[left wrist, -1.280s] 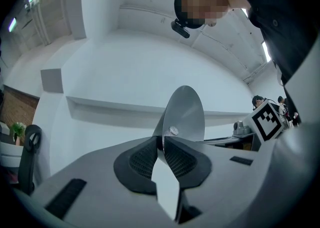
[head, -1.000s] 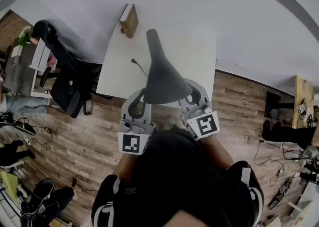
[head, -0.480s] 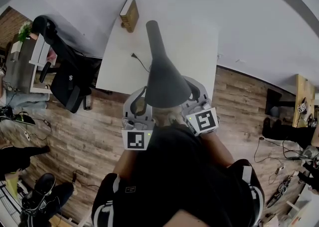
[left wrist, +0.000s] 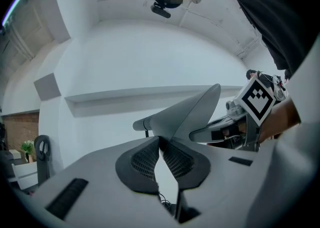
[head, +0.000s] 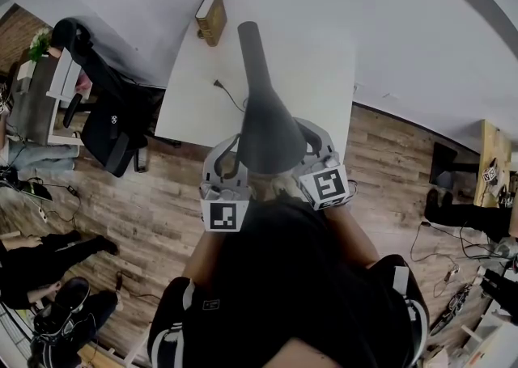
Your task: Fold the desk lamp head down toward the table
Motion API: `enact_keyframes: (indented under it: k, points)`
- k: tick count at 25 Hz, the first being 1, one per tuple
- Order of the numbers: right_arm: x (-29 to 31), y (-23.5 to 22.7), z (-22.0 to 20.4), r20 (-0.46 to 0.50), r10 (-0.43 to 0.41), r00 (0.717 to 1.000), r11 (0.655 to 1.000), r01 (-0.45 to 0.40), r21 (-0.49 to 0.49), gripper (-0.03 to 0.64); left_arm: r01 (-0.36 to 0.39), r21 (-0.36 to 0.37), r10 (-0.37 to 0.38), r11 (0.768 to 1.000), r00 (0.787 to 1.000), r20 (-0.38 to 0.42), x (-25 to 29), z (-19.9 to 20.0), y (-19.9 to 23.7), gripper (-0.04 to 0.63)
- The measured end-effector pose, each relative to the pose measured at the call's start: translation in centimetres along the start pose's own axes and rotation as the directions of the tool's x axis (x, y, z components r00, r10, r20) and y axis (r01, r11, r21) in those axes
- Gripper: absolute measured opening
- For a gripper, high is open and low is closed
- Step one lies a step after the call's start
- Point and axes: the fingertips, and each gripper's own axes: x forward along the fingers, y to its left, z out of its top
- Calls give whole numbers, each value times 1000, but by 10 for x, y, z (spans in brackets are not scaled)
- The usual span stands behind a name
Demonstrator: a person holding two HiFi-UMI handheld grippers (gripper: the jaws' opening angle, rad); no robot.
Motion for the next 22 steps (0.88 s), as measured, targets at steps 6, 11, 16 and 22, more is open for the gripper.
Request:
enact_keyframes:
  k: [6,11,16,22]
  points:
    - [4,1,-6,-32,-1,1000,1000,0,-12,43,-11,23,10,1000,999,32,3,-2,0,44]
    - [6,-1,-12,-45,-3,999,1000,2,-8,38,-10,33,10,999,1000,9,6,-10,0,44]
    - [4,-1,-12,-57,-6,998,1000,5,-20,40,-84,-201,101,976,992,74,5,-6,4,44]
    - [-7,-6,-8,-82,-19,996,997,13,-73,58,-12,44,12,999,1000,11,7,-9,-2,44]
